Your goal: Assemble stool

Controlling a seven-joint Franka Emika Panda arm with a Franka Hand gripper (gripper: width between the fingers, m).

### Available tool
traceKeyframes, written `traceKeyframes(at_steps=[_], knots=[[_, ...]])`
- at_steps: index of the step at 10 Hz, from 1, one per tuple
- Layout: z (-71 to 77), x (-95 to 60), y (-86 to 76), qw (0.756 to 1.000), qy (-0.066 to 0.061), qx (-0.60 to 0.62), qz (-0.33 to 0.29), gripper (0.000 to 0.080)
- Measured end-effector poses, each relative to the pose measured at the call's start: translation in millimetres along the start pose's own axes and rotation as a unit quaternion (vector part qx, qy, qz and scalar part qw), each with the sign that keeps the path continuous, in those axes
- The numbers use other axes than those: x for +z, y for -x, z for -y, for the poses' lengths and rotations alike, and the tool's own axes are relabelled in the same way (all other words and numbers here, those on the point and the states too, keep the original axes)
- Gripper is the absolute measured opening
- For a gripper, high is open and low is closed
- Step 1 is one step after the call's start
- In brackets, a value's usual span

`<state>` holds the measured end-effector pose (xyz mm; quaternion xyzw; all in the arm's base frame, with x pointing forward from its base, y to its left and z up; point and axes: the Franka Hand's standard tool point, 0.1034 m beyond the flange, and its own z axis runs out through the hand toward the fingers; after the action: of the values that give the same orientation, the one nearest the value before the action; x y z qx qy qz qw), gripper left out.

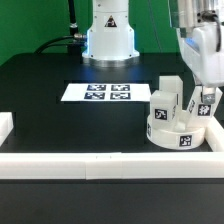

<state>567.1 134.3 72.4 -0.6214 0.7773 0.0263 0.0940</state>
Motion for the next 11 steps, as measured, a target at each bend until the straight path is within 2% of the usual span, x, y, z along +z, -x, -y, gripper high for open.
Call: traceKeyframes(at_steps=[1, 4, 6, 7, 8, 10, 11], knots=[[0.0, 0.2, 0.6, 0.999, -0.006, 0.042, 0.004, 0.0338], [2.5, -0.3, -3.3, 0.991, -0.008, 0.133, 0.016, 0.0338], [7.1, -8.3, -6.4, 0.991, -0.01, 0.129, 0.022, 0.0347], [9.1, -18.4, -5.1, 0.993, -0.013, 0.115, 0.027, 0.0518], [9.0, -34.3, -3.7, 0.994, -0.017, 0.104, 0.034, 0.0621], [12.8, -61.0, -0.4, 0.995, -0.021, 0.082, 0.048, 0.0641], [13.3, -68.3, 4.4, 0.995, -0.02, 0.079, 0.054, 0.0648]])
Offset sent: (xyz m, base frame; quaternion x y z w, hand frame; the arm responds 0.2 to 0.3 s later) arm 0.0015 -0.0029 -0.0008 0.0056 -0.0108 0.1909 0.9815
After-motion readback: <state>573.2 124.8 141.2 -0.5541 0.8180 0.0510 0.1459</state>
